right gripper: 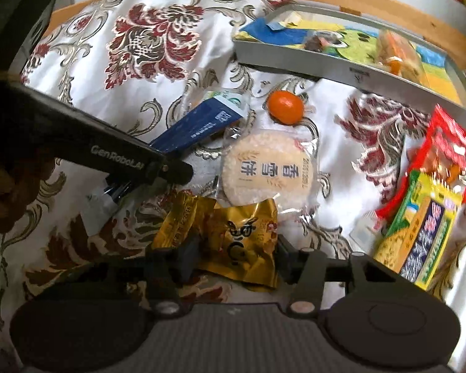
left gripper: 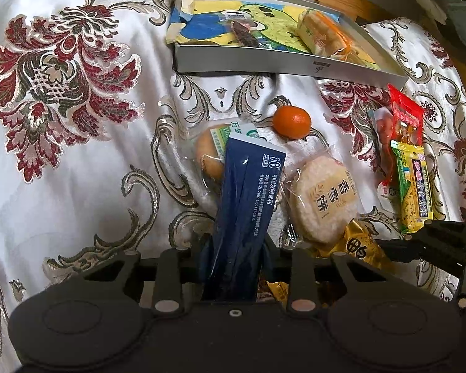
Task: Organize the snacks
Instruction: 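Grasp the gold-wrapped candy with the right tool while the left tool holds the blue packet, then carry the gold candy in the right tool and blue packet in the left tool to the tray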
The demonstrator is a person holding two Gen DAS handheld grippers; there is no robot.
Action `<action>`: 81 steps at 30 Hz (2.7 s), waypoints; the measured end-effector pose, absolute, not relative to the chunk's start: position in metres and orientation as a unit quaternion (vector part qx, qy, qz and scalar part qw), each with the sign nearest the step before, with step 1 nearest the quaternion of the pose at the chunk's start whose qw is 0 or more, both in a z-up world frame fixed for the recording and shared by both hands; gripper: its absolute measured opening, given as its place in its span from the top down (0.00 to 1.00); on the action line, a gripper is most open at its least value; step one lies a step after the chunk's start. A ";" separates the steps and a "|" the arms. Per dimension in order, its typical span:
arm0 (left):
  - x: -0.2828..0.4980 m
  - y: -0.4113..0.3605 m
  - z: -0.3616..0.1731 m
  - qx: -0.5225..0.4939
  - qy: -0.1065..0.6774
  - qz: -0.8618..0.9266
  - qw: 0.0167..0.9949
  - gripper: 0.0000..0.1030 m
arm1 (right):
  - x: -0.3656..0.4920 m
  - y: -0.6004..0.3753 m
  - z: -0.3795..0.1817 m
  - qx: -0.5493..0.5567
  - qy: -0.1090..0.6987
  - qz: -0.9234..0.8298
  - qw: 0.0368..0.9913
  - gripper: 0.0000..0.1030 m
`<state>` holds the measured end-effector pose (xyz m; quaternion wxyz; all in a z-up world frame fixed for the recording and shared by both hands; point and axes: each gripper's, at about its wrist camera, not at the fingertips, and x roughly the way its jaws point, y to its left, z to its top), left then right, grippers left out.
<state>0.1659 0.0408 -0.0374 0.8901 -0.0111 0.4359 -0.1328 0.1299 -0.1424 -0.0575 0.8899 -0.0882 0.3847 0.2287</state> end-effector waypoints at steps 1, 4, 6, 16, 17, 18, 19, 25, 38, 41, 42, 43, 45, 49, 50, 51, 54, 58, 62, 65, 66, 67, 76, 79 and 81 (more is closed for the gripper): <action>0.165 0.041 -0.037 -0.011 0.436 -0.133 0.890 0.67 | 0.130 -0.145 -0.057 -0.081 0.384 0.230 0.891 0.47; 0.164 0.040 -0.037 -0.010 0.436 -0.132 0.890 0.67 | 0.128 -0.145 -0.056 -0.079 0.381 0.231 0.892 0.48; 0.164 0.040 -0.037 -0.010 0.435 -0.132 0.891 0.67 | 0.125 -0.143 -0.056 -0.085 0.375 0.231 0.894 0.50; 0.161 0.036 -0.036 0.002 0.431 -0.138 0.892 0.68 | 0.104 -0.121 -0.053 -0.171 0.321 0.217 0.906 0.55; 0.160 0.036 -0.036 0.001 0.431 -0.138 0.892 0.68 | 0.102 -0.120 -0.052 -0.176 0.316 0.217 0.907 0.56; 0.160 0.036 -0.036 0.000 0.431 -0.138 0.892 0.68 | 0.100 -0.120 -0.052 -0.180 0.310 0.216 0.908 0.57; 0.159 0.036 -0.035 0.000 0.429 -0.138 0.893 0.68 | 0.098 -0.120 -0.051 -0.183 0.304 0.214 0.910 0.58; 0.156 0.036 -0.029 -0.003 0.416 -0.137 0.899 0.70 | 0.084 -0.117 -0.052 -0.218 0.257 0.200 0.920 0.66; 0.149 0.035 -0.021 -0.006 0.386 -0.137 0.912 0.71 | 0.071 -0.121 -0.048 -0.217 0.203 0.193 0.935 0.80; 0.148 0.037 -0.018 -0.013 0.376 -0.134 0.917 0.71 | 0.068 -0.125 -0.047 -0.203 0.188 0.191 0.942 0.81; 0.147 0.037 -0.017 -0.015 0.373 -0.133 0.918 0.71 | 0.066 -0.126 -0.047 -0.200 0.182 0.189 0.944 0.82; 0.147 0.037 -0.016 -0.016 0.371 -0.133 0.919 0.71 | 0.065 -0.127 -0.046 -0.196 0.175 0.188 0.946 0.82; 0.145 0.036 -0.013 -0.019 0.367 -0.132 0.920 0.71 | 0.062 -0.131 -0.045 -0.186 0.160 0.188 0.951 0.82; 0.142 0.032 -0.005 -0.018 0.359 -0.136 0.923 0.71 | 0.056 -0.145 -0.040 -0.153 0.129 0.185 0.962 0.82; 0.141 0.032 -0.002 -0.018 0.355 -0.137 0.925 0.71 | 0.055 -0.147 -0.038 -0.146 0.123 0.183 0.964 0.82; 0.141 0.031 0.001 -0.019 0.351 -0.138 0.926 0.71 | 0.055 -0.150 -0.037 -0.138 0.117 0.183 0.966 0.82; 0.142 0.029 0.012 -0.020 0.337 -0.139 0.931 0.71 | 0.055 -0.154 -0.033 -0.129 0.109 0.182 0.969 0.82; 0.153 0.026 0.024 -0.016 0.326 -0.136 0.935 0.71 | 0.061 -0.157 -0.022 -0.137 0.091 0.179 0.970 0.82; 0.178 0.026 0.040 -0.030 0.313 -0.125 0.941 0.71 | 0.081 -0.163 0.000 -0.137 0.059 0.172 0.974 0.82; 0.198 0.026 0.054 -0.047 0.298 -0.119 0.946 0.71 | 0.105 -0.169 0.019 -0.129 0.039 0.168 0.977 0.82; 0.206 0.026 0.059 -0.051 0.291 -0.116 0.948 0.71 | 0.114 -0.169 0.025 -0.129 0.031 0.165 0.977 0.82; 0.213 0.026 0.063 -0.054 0.285 -0.113 0.950 0.71 | 0.122 -0.169 0.029 -0.131 0.027 0.163 0.978 0.82; 0.283 0.020 0.081 -0.053 0.256 -0.087 0.961 0.71 | 0.205 -0.171 0.044 -0.088 0.021 0.128 0.988 0.82; 0.302 0.013 0.078 -0.038 0.255 -0.085 0.962 0.71 | 0.226 -0.173 0.039 -0.074 0.034 0.128 0.988 0.82; 0.314 0.008 0.074 -0.032 0.258 -0.085 0.962 0.71 | 0.238 -0.174 0.035 -0.065 0.043 0.129 0.989 0.82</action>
